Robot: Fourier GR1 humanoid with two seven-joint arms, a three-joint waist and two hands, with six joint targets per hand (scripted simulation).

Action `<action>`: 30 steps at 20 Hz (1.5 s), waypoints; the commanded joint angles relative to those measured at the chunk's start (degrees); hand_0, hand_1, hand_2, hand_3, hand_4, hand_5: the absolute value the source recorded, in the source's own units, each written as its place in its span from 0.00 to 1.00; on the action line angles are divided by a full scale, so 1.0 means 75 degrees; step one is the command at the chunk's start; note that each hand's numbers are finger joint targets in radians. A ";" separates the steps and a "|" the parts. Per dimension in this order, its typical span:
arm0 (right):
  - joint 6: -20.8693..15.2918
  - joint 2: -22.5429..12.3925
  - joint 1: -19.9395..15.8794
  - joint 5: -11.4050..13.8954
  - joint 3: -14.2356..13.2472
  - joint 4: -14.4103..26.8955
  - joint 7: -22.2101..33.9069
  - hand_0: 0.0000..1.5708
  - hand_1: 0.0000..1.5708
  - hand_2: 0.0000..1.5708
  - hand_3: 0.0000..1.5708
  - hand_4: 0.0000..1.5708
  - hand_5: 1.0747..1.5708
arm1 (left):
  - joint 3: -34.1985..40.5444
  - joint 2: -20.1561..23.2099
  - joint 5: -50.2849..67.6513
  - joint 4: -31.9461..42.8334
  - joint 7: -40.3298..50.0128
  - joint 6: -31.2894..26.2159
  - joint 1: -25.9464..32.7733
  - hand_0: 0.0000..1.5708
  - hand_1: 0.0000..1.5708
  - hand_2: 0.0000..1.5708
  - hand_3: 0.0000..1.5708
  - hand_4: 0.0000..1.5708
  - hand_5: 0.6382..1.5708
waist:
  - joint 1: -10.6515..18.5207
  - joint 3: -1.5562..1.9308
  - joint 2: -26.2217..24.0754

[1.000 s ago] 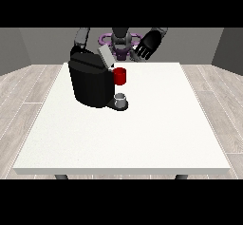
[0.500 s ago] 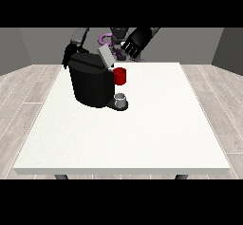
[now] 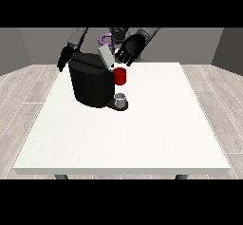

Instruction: Insert the coffee pod into the coffee machine and close the lid

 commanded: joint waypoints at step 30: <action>-0.0219 0.0111 -0.0398 0.0028 -0.0107 0.0043 0.0170 0.00 0.00 0.00 0.00 0.00 1.00 | 0.0121 0.0239 -0.0314 0.0528 -0.0632 0.0245 -0.0543 0.76 0.76 0.78 0.74 0.23 1.00 | -0.0114 -0.0002 0.0590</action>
